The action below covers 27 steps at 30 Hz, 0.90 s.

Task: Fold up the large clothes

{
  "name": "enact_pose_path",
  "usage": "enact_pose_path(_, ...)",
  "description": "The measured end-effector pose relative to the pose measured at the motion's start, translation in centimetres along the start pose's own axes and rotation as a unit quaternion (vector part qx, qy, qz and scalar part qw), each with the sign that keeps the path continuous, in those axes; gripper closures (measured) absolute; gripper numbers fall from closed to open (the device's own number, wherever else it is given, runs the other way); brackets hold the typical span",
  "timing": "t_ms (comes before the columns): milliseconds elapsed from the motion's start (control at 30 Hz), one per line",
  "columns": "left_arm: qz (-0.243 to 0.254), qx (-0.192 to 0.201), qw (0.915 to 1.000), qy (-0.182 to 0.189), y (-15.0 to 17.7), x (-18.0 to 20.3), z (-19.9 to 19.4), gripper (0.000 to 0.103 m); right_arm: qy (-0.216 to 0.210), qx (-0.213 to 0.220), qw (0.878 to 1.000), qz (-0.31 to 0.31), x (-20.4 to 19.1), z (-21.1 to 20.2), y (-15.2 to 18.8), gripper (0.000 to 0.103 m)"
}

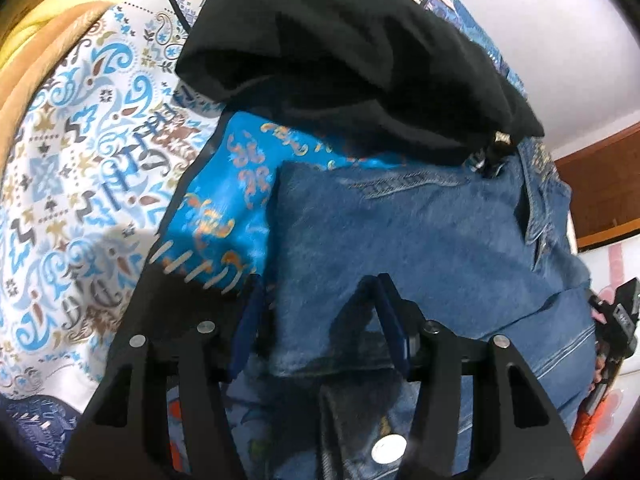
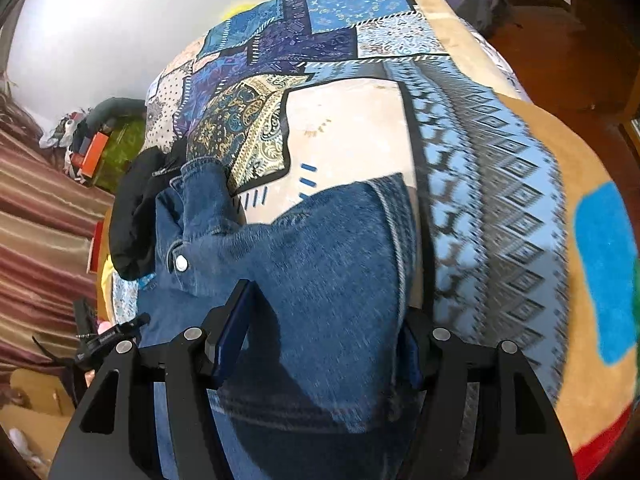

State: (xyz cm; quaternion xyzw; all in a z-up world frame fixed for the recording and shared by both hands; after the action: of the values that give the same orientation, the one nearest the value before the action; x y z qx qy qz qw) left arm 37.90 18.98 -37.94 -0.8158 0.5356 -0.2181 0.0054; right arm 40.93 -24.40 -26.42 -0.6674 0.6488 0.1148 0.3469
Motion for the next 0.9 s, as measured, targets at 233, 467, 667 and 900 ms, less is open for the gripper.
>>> enact_pose_path(233, 0.025, 0.009, 0.9990, -0.036, 0.0, 1.9, 1.0, 0.086, -0.002, 0.011, 0.999, 0.040, 0.5, -0.9, 0.7, 0.071)
enact_pose_path(467, 0.097, 0.079, 0.9850, -0.119, 0.0, 5.6, -3.0, 0.097, 0.011, 0.059, 0.997, 0.045, -2.5, -4.3, 0.0, 0.093)
enact_pose_path(667, 0.126, 0.163, 0.9749, -0.084, -1.2, 10.3, -12.2, 0.097, -0.006, 0.078, 0.997, -0.028, -8.1, -7.8, -0.8, 0.095)
enact_pose_path(900, 0.130, 0.243, 0.9611, -0.016, -2.2, 13.9, -21.8, 0.097, -0.025, 0.114, 0.989, -0.092, -14.4, -10.9, -3.0, 0.096)
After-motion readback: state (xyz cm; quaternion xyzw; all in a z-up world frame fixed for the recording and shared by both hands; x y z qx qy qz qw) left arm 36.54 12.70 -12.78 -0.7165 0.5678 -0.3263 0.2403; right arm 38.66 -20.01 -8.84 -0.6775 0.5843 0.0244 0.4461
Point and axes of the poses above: each gripper's, at about its wrist camera, not at the fingertips, and z roughly the way its jaws point, x to its right, y to its underside, the point moved 10 cm from there along z, roughly the way its jaws point, and after that the axes turned 8 degrees about -y, right-handed, at the moved point
